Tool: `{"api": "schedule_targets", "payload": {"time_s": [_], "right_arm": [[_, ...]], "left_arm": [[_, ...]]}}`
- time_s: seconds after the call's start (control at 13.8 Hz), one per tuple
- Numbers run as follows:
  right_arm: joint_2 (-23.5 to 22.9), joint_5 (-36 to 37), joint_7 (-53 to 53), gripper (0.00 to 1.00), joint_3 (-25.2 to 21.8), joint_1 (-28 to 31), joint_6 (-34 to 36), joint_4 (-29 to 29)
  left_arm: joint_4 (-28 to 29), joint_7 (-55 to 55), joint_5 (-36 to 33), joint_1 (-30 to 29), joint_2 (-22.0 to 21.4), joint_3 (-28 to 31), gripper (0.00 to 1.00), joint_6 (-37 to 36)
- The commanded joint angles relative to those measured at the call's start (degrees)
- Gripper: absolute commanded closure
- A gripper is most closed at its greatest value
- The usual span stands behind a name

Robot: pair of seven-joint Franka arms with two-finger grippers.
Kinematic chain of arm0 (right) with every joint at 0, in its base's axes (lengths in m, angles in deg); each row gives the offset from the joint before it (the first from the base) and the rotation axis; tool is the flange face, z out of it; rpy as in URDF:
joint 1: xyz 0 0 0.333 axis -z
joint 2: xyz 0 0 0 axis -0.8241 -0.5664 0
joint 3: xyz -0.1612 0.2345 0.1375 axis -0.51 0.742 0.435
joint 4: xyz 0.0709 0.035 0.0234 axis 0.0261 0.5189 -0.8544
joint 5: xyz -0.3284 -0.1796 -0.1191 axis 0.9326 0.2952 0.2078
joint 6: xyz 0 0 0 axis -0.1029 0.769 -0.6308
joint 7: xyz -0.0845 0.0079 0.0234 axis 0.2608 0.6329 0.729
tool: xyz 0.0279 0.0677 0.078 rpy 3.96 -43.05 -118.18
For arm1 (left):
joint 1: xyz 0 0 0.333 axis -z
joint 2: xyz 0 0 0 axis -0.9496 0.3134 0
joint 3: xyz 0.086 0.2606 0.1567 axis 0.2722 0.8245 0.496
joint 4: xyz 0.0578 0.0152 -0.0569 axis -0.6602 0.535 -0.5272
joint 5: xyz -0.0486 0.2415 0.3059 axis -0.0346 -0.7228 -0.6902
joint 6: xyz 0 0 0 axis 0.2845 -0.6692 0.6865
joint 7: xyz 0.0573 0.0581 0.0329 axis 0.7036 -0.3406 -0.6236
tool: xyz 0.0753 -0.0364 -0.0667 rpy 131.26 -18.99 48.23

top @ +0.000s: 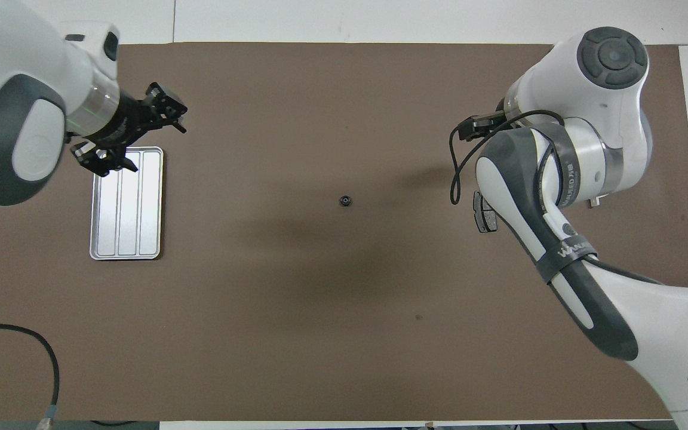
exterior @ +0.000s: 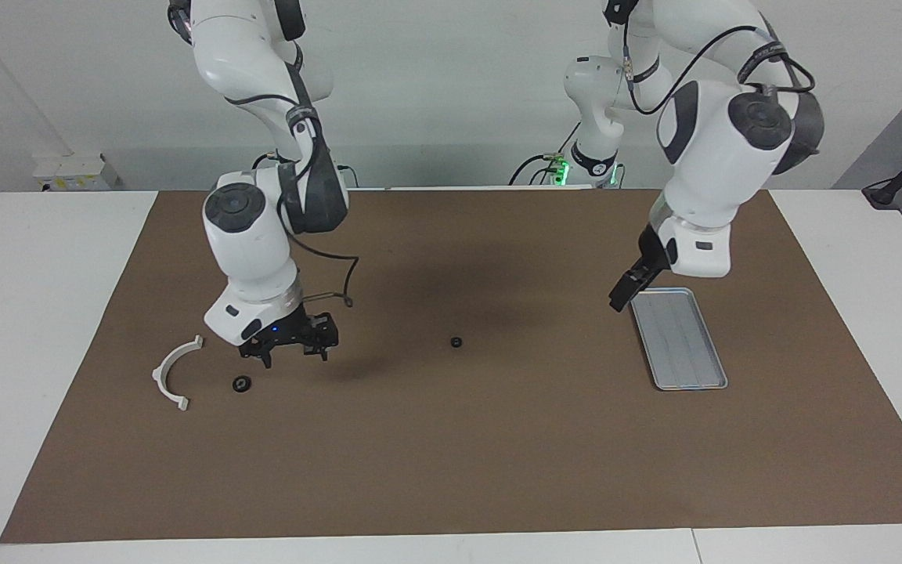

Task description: Place bearing gear from tray to pile

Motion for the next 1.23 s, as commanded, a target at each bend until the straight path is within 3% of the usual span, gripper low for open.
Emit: {"api": "schedule_targets", "payload": {"time_s": [0.0, 0.22, 0.51, 0.73, 1.16], "right_arm": [[-0.87, 1.33, 12.32, 0.04, -0.22, -7.05, 2.81, -1.9], [-0.87, 1.16, 19.75, 0.04, 0.13, -13.38, 4.13, -1.46], [-2.71, 0.54, 23.88, 0.04, 0.22, -18.57, 1.5, 0.38], [-4.38, 0.54, 26.07, 0.04, 0.13, -20.42, -3.15, 2.58], [-6.67, 1.07, 26.87, 0.05, 0.13, -20.61, -8.53, 4.52]], "left_arm": [[2.83, 7.78, 0.1, -4.46, -5.99, -0.6, 0.0, -4.06], [4.75, 15.52, 0.01, -7.55, -10.3, -0.51, 0.0, -8.55], [11.17, 19.75, -0.08, -10.62, -14.52, -1.73, 0.0, -8.74], [12.06, 23.63, -0.08, -13.79, -15.14, -4.2, 0.0, -8.56], [12.67, 28.55, -2.0, -14.23, -15.14, -4.29, 0.0, -7.25]]}}
